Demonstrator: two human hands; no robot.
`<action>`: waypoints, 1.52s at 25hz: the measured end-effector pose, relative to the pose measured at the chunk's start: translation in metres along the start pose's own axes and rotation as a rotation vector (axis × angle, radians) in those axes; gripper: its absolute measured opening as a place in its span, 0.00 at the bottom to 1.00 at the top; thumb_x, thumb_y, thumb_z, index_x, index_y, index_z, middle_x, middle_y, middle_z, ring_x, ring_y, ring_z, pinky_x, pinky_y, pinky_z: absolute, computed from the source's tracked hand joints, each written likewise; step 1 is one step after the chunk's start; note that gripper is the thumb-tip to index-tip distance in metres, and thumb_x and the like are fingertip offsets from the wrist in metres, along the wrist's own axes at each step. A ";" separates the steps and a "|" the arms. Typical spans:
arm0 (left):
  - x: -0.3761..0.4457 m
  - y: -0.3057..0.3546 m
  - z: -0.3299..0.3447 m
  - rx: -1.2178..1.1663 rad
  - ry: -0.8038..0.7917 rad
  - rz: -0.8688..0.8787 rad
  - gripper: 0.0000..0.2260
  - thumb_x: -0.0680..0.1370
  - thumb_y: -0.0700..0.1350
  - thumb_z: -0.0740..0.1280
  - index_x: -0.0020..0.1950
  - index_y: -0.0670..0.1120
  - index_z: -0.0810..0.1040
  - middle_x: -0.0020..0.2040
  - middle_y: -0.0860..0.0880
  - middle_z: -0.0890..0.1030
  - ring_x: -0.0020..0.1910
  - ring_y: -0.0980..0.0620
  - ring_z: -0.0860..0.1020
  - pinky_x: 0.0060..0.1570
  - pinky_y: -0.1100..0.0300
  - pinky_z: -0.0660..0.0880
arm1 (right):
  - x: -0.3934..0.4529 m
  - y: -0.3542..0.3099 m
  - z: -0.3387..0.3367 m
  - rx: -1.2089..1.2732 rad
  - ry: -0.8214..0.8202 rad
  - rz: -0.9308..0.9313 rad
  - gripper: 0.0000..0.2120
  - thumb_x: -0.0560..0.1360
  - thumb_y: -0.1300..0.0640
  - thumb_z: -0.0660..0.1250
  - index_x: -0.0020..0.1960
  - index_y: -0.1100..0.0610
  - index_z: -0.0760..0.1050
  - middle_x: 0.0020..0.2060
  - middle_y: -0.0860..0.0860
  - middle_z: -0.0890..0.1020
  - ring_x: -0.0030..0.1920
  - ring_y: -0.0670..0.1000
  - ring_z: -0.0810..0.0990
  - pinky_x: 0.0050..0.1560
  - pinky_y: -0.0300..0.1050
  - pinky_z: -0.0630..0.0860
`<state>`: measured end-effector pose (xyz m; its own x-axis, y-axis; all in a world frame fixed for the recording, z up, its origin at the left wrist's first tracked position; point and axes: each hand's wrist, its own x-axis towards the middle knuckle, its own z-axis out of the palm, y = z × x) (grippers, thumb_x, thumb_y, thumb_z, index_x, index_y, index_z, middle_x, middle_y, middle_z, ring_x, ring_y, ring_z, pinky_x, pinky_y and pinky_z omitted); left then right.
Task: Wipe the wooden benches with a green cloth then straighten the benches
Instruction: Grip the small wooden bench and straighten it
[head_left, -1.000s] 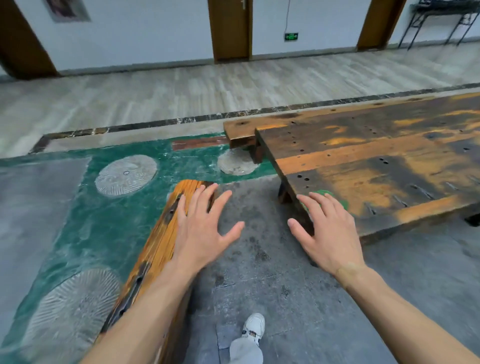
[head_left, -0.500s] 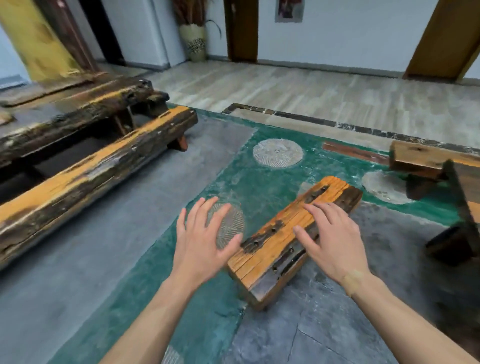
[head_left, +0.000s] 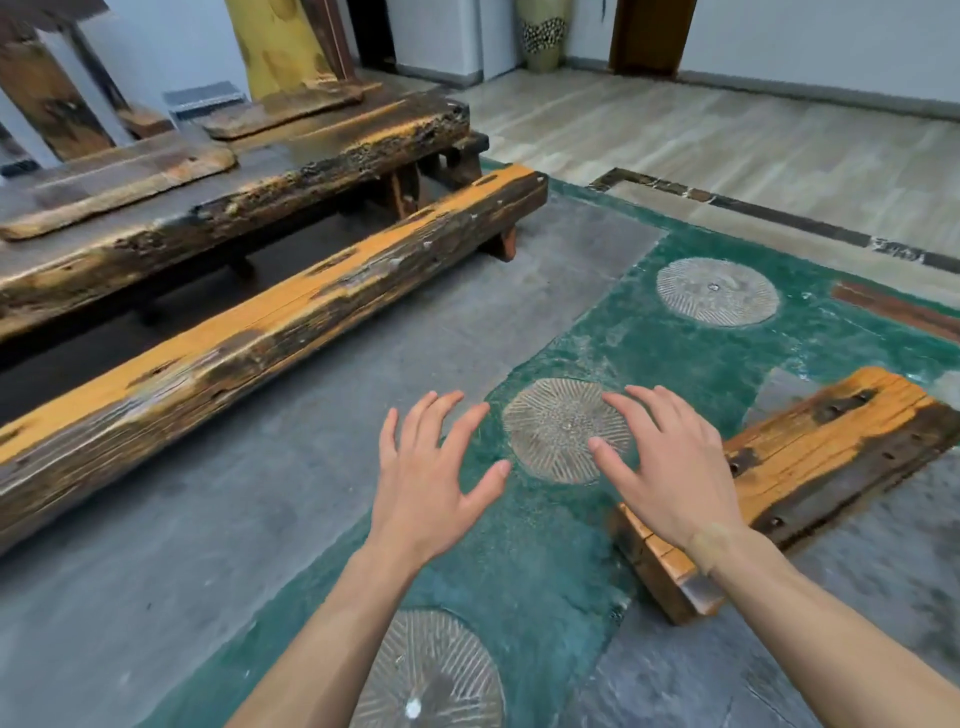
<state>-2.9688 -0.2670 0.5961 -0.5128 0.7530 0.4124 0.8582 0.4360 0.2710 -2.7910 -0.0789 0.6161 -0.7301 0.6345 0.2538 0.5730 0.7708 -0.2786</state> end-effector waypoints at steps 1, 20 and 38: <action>0.006 -0.016 0.001 -0.006 -0.010 -0.005 0.27 0.77 0.65 0.58 0.70 0.53 0.74 0.72 0.48 0.73 0.74 0.43 0.68 0.73 0.35 0.59 | 0.008 -0.010 0.006 -0.011 -0.024 -0.002 0.29 0.76 0.33 0.52 0.71 0.46 0.70 0.70 0.48 0.73 0.74 0.54 0.65 0.70 0.57 0.64; 0.365 -0.047 0.148 -0.100 -0.085 0.325 0.26 0.79 0.63 0.58 0.74 0.52 0.71 0.74 0.47 0.70 0.75 0.43 0.66 0.74 0.35 0.56 | 0.287 0.093 0.066 -0.016 0.098 0.321 0.32 0.76 0.33 0.50 0.72 0.48 0.69 0.72 0.51 0.71 0.75 0.58 0.64 0.71 0.60 0.64; 0.686 -0.022 0.323 -0.457 -0.268 0.991 0.25 0.78 0.60 0.61 0.73 0.51 0.71 0.73 0.45 0.70 0.74 0.42 0.68 0.73 0.33 0.57 | 0.480 0.151 0.101 -0.252 0.261 0.997 0.28 0.77 0.36 0.54 0.73 0.47 0.68 0.72 0.51 0.71 0.74 0.56 0.64 0.70 0.58 0.64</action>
<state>-3.3318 0.3993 0.5919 0.4606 0.7726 0.4370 0.7665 -0.5945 0.2432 -3.0928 0.3366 0.6019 0.1980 0.9562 0.2156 0.9512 -0.1343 -0.2779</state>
